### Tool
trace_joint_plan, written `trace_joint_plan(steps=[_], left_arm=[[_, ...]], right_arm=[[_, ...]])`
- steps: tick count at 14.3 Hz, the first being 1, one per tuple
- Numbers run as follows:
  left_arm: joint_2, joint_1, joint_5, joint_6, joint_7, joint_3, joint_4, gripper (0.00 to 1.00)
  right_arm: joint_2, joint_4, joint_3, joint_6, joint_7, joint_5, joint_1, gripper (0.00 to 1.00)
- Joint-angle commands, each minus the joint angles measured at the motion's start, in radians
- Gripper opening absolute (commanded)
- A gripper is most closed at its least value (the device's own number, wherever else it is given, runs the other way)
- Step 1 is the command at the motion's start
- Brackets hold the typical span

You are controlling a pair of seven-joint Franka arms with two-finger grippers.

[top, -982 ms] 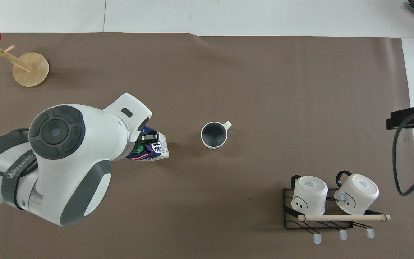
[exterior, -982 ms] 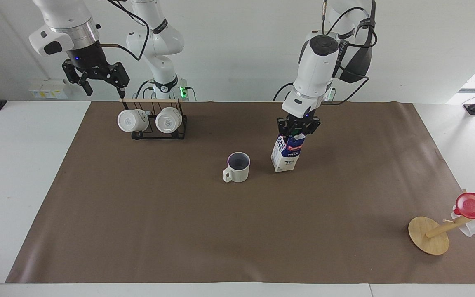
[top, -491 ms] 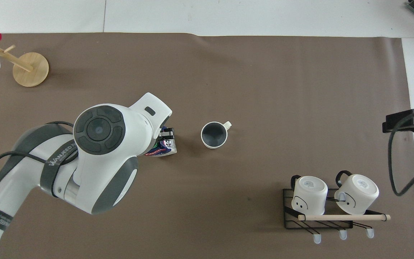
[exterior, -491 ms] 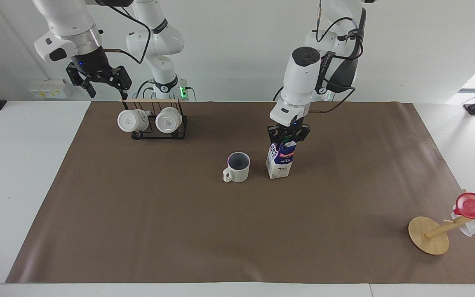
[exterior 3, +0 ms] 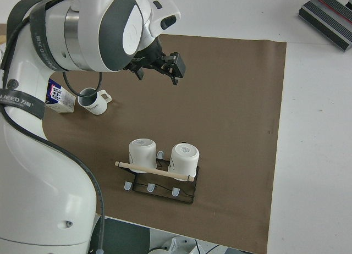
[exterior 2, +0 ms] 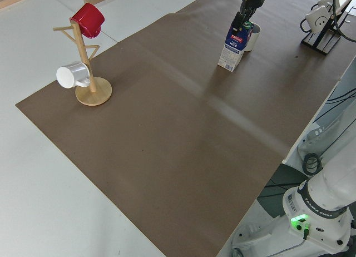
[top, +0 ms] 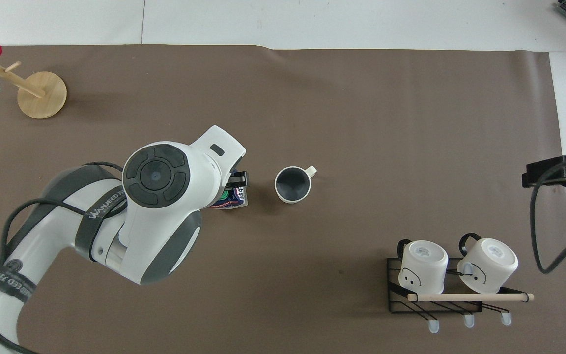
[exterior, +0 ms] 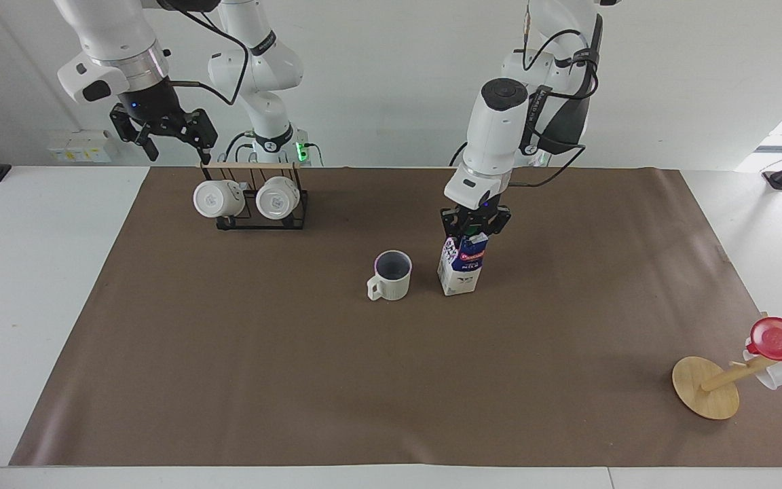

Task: Place cup and milk on table
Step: 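Carry the milk carton with the left gripper beside the white mug, then open the left gripper and draw it back from the carton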

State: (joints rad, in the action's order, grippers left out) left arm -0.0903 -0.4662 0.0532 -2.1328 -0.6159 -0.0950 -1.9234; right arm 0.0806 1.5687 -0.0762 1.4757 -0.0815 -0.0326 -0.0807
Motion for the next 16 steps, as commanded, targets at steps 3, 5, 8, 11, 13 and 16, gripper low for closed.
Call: trace_joint_plan(steps=[3, 5, 8, 11, 13, 16], left_arm=[[-0.016, -0.015, 0.02, 0.069, -0.007, 0.012, 0.081, 1.0], [-0.003, -0.006, 0.013, 0.154, -0.005, 0.014, 0.128, 1.0], [0.02, 0.003, 0.014, 0.256, -0.001, 0.026, 0.179, 1.0], [0.066, 0.073, 0.013, 0.333, 0.124, 0.029, 0.184, 1.0], [0.095, 0.121, 0.013, 0.376, 0.201, 0.031, 0.19, 1.0], [0.104, 0.211, 0.013, 0.465, 0.362, 0.032, 0.248, 1.0]], right_arm=[[-0.022, -0.048, 0.013, -0.055, 0.037, 0.0, 0.019, 1.0], [-0.019, -0.041, 0.015, -0.028, 0.036, 0.01, 0.018, 1.0], [-0.007, -0.018, 0.01, -0.022, 0.035, 0.013, 0.019, 1.0], [-0.007, -0.018, 0.01, -0.022, 0.026, 0.013, 0.019, 1.0], [-0.007, -0.018, 0.01, -0.022, 0.032, 0.011, 0.019, 1.0], [-0.007, -0.018, 0.01, -0.02, 0.028, 0.013, 0.019, 1.0]])
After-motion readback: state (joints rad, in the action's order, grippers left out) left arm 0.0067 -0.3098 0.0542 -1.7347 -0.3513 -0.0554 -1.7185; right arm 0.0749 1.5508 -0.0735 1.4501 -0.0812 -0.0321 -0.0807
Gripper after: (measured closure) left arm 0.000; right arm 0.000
